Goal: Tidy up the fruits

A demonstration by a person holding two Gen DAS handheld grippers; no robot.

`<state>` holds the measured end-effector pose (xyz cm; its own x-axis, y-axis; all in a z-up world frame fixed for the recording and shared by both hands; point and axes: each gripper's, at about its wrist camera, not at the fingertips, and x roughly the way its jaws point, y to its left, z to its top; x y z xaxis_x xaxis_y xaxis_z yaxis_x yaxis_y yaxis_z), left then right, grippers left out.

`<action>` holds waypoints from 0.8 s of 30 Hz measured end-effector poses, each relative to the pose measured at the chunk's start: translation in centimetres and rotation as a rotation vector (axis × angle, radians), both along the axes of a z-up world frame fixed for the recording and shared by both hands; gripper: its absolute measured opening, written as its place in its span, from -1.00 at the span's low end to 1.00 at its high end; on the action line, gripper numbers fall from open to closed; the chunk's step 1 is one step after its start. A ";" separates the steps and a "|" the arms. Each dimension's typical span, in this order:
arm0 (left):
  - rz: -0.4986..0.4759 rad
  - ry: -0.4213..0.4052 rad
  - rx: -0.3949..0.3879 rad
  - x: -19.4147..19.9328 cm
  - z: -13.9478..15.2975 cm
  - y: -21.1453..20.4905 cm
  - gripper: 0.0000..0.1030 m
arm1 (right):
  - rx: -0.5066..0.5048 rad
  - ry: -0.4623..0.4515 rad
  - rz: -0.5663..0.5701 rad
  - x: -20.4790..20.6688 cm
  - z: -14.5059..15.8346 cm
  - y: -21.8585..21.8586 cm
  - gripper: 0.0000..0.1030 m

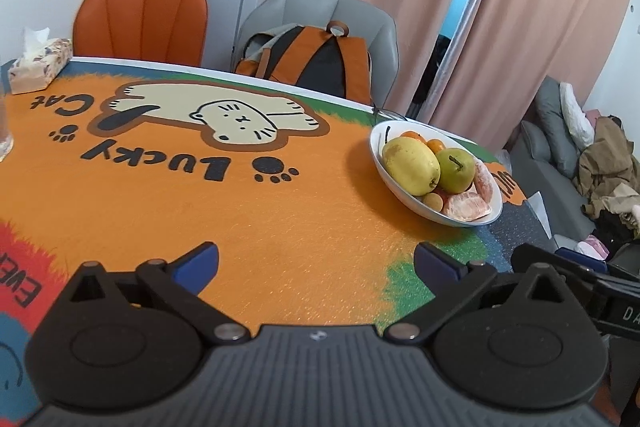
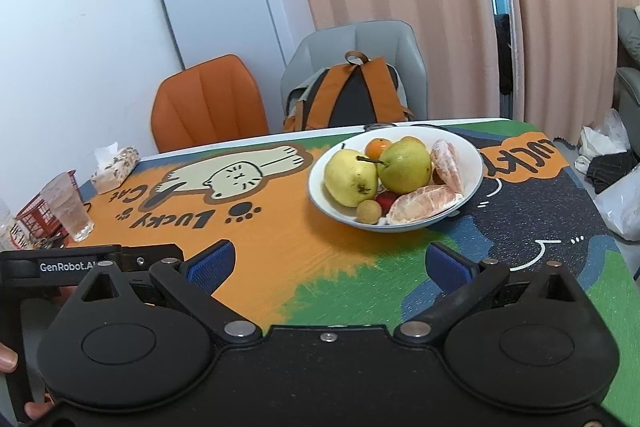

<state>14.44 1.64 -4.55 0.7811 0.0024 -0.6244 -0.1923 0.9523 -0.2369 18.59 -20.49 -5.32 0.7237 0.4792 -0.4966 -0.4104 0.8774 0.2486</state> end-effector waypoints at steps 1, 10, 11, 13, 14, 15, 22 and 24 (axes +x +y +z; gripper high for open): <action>0.003 -0.004 0.001 -0.3 0.0 0.0 1.00 | -0.004 -0.002 0.000 -0.3 0.1 0.1 1.00; -0.010 -0.041 0.031 -3.3 1.7 -0.1 1.00 | -0.034 -0.040 -0.014 -3.0 1.6 0.1 1.00; -0.009 -0.043 0.033 -3.6 1.8 -0.2 1.00 | -0.034 -0.042 -0.021 -3.3 1.8 0.0 1.00; -0.007 -0.051 0.032 -4.2 2.2 -0.1 1.00 | -0.042 -0.046 -0.030 -3.7 2.1 0.0 1.00; -0.005 -0.052 0.033 -4.6 2.3 -0.1 1.00 | -0.046 -0.050 -0.032 -4.0 2.3 -0.1 1.00; -0.003 -0.051 0.037 -4.9 2.5 0.0 1.00 | -0.047 -0.053 -0.032 -4.2 2.4 -0.1 1.00; 0.007 -0.061 0.067 -7.4 3.5 0.5 1.00 | -0.071 -0.063 -0.046 -6.1 3.6 0.1 1.00; 0.011 -0.067 0.082 -8.2 4.0 0.6 1.00 | -0.095 -0.075 -0.059 -6.7 4.0 0.3 1.00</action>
